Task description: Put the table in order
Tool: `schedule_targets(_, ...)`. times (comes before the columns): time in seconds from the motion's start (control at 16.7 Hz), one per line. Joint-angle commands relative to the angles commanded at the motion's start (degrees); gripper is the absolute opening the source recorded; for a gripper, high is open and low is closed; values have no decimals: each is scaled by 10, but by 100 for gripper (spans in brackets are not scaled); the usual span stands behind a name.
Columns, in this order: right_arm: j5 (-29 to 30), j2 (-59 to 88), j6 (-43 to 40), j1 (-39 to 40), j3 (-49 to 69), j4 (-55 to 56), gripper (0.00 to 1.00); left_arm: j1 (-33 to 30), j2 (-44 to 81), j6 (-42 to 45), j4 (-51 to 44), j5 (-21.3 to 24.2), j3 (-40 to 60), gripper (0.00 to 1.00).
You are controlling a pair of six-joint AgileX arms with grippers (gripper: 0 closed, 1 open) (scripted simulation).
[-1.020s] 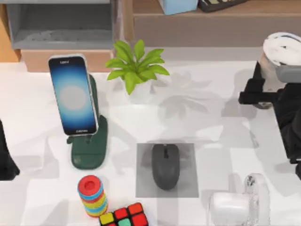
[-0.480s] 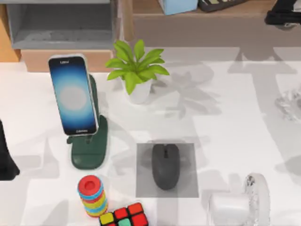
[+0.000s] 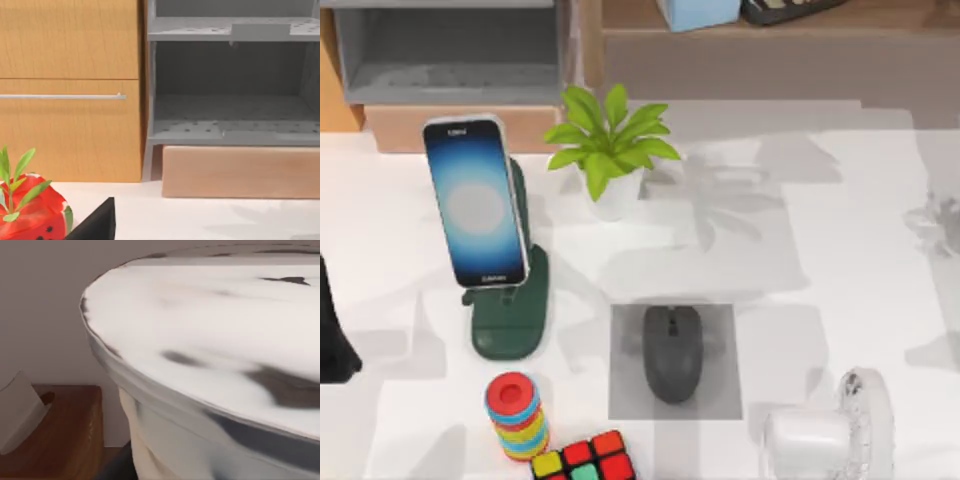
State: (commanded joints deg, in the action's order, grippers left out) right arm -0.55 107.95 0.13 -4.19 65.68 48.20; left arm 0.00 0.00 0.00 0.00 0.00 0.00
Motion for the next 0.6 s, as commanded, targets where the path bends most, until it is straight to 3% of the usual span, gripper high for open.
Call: schedule_targets(0.6, -106, 52, -10, -93, 153, -209, 0, 0, 0, 0, 0, 0, 0, 100)
